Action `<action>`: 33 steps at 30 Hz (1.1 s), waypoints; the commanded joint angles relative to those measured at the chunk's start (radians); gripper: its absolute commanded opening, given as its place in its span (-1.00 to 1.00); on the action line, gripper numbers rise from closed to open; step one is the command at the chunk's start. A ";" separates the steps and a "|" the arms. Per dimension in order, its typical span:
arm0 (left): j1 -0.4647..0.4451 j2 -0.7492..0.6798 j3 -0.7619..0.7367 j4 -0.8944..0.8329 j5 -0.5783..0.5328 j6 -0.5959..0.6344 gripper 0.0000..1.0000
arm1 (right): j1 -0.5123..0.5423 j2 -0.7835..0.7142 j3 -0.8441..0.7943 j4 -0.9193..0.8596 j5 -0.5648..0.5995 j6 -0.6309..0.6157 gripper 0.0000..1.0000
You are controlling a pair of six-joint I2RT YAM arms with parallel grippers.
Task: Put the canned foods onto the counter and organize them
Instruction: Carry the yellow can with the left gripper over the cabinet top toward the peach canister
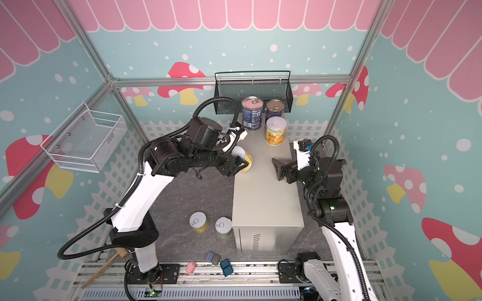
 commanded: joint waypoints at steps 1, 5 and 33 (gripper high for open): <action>-0.007 0.072 0.057 -0.011 0.006 0.022 -0.09 | 0.007 -0.017 0.004 0.007 0.002 -0.014 0.99; -0.007 0.128 0.091 -0.007 -0.022 0.011 0.23 | 0.007 -0.018 -0.013 0.021 -0.001 -0.009 0.99; 0.002 0.120 0.053 0.157 -0.057 -0.032 0.76 | 0.007 -0.026 -0.033 0.041 -0.024 0.000 0.99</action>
